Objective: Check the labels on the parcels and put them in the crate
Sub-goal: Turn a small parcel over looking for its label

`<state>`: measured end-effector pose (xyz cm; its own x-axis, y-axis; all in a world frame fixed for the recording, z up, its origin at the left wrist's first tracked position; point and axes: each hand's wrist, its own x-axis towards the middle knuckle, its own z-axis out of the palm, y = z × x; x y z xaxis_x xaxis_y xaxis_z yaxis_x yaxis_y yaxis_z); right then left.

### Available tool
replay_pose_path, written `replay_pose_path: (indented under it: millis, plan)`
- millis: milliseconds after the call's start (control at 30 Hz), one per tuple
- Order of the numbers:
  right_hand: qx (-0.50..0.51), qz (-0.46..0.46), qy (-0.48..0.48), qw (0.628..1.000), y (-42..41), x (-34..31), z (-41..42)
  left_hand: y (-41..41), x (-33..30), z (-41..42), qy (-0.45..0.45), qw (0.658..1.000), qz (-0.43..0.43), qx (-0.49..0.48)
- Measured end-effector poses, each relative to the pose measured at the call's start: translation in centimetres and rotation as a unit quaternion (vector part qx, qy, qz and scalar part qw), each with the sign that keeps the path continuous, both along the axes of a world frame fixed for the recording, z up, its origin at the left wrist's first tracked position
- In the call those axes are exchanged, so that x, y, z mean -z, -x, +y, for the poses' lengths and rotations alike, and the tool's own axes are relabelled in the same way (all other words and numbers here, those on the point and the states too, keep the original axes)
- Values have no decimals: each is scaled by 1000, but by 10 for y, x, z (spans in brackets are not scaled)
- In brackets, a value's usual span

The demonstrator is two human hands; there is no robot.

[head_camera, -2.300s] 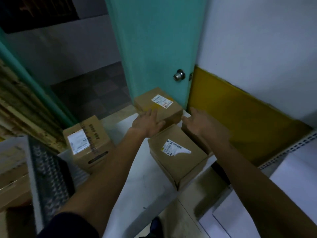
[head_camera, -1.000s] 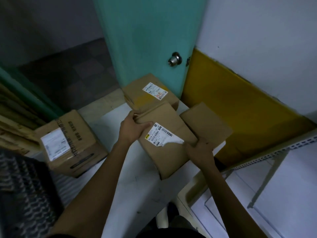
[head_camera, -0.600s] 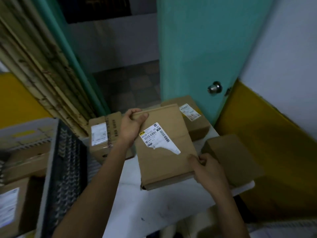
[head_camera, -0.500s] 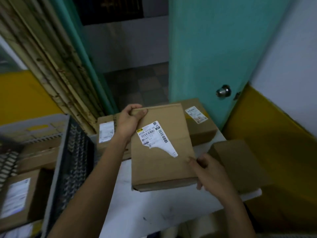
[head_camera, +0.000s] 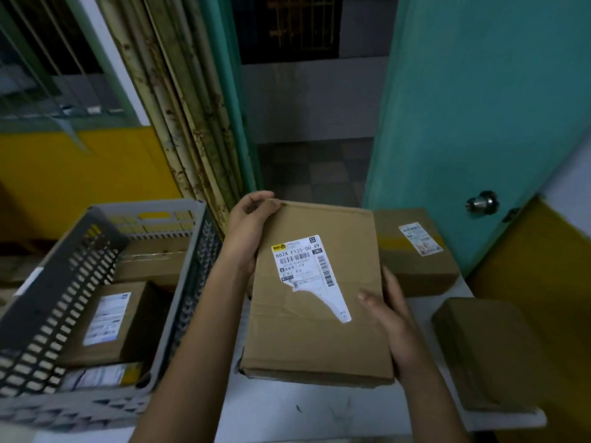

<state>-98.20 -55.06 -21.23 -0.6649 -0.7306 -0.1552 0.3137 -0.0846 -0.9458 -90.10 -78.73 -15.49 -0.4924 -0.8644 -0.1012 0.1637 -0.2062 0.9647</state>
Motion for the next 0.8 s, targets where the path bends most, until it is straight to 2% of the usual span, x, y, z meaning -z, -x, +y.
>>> replay_pose_path:
  millis: [133,233,333,433,600,733,800]
  plan:
    - [38,13,7,999,-20,-13,-20,-37,-4,-2,58,997,37,-36]
    - [35,10,9,999,-28,-29,-32,-69,-3,-7,82,996,-3,-18]
    - [75,-12,11,997,-28,-45,-48,-104,10,-2,64,994,-12,89]
    - [85,14,2,996,-31,-62,-60,-130,20,14,22,985,18,169]
    - [68,53,2,996,-54,-69,-67,-135,25,14,-102,981,88,143]
    - [10,10,71,997,-65,-58,-50,-129,10,6,-70,982,78,157]
    - [13,-18,88,996,-69,-51,-44,-122,2,2,-53,982,70,165]
